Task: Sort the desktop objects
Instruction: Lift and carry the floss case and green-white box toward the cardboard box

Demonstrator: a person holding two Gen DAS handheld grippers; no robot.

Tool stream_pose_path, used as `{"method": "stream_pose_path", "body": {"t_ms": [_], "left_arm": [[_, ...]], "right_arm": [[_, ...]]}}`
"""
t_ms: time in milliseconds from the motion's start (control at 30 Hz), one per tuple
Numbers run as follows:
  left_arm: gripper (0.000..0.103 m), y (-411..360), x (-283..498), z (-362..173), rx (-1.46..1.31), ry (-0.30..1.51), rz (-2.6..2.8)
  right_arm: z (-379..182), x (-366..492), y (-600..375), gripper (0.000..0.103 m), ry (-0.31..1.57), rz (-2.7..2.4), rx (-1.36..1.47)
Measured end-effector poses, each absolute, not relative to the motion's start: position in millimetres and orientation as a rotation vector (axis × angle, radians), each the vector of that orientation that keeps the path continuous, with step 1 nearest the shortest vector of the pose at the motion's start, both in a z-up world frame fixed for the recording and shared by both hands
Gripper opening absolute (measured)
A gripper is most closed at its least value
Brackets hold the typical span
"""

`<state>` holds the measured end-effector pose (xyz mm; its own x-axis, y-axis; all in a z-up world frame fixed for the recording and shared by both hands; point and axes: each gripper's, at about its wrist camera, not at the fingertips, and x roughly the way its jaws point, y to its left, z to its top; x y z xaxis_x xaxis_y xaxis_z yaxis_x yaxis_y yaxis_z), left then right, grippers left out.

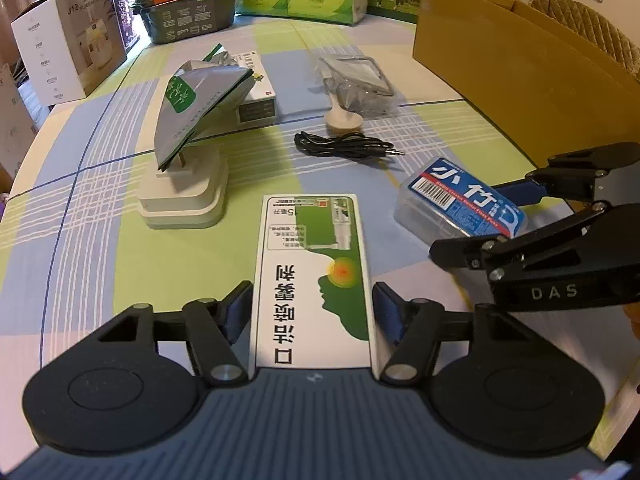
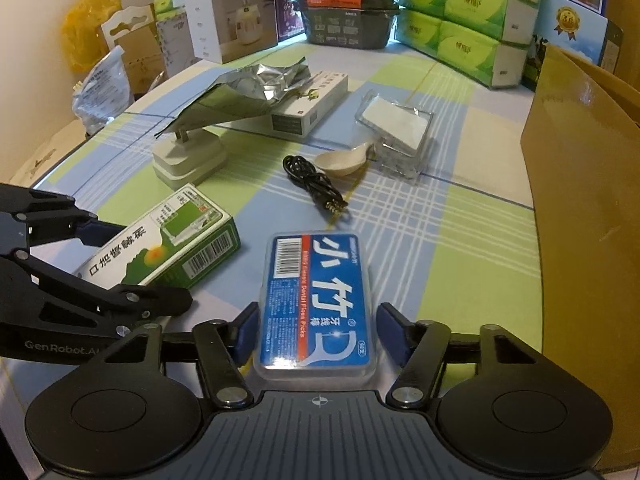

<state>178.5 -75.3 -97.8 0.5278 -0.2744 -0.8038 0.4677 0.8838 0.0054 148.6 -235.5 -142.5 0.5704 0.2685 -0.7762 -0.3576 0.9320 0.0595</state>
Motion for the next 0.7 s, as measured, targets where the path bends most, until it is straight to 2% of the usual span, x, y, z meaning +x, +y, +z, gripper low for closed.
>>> {"method": "stream_pose_path", "body": {"t_ms": [167, 233, 700], "left_arm": [[0.056, -75, 180, -98, 0.225, 0.904, -0.441], [0.052, -75, 180, -98, 0.223, 0.899, -0.442], [0.051, -79, 173, -84, 0.206, 0.867, -0.447]], "right_arm": [[-141, 149, -235, 0.054, 0.887, 0.360, -0.107], [-139, 149, -236, 0.053, 0.877, 0.347, -0.107], [-122, 134, -249, 0.053, 0.823, 0.290, -0.033]]}}
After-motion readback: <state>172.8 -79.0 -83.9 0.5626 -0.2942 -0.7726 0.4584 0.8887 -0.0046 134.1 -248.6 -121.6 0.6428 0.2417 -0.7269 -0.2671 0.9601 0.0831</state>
